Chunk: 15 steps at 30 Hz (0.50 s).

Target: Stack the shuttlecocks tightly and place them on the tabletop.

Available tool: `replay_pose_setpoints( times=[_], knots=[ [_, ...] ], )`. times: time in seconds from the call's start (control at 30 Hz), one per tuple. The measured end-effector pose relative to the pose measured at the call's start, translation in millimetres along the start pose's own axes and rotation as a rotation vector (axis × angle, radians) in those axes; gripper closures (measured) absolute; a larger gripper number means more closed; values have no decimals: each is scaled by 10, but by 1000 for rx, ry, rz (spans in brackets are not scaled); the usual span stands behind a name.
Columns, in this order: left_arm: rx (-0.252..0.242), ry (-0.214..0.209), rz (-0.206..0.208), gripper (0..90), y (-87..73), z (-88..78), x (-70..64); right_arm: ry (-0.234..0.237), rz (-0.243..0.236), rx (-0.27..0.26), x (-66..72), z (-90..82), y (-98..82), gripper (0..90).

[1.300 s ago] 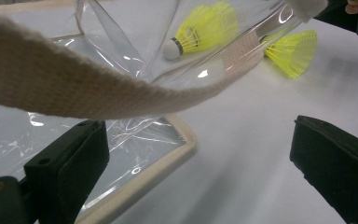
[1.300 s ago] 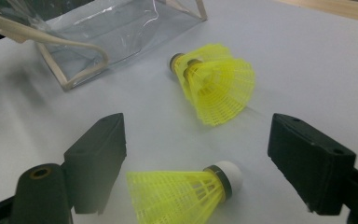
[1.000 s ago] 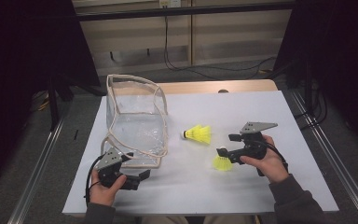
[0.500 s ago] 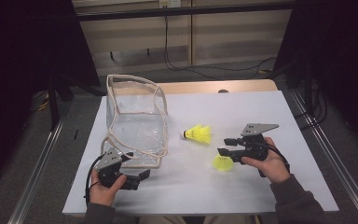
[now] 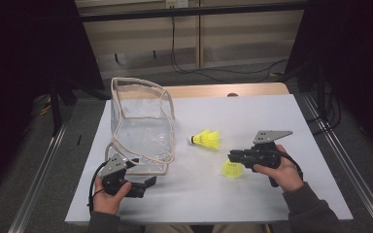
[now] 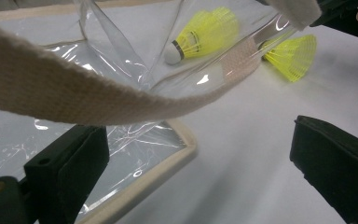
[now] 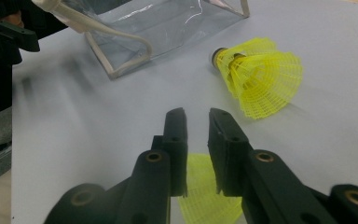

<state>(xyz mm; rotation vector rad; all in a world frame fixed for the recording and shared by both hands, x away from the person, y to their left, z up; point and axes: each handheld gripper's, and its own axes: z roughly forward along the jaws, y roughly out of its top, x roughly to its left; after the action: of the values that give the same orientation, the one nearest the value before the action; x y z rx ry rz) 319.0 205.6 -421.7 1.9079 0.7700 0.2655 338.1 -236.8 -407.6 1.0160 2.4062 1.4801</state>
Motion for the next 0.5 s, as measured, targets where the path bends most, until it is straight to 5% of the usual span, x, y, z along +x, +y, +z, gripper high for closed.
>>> replay_pose_setpoints(
  times=[0.2, 0.5],
  knots=[
    [2, 1, 2, 46, 1, 1, -2, 26, -6, -6, 22, -30, -8, 893],
    [7, 1, 8, 46, 4, 0, -1, 45, -17, -1, 65, -30, -30, 900]
  ],
)
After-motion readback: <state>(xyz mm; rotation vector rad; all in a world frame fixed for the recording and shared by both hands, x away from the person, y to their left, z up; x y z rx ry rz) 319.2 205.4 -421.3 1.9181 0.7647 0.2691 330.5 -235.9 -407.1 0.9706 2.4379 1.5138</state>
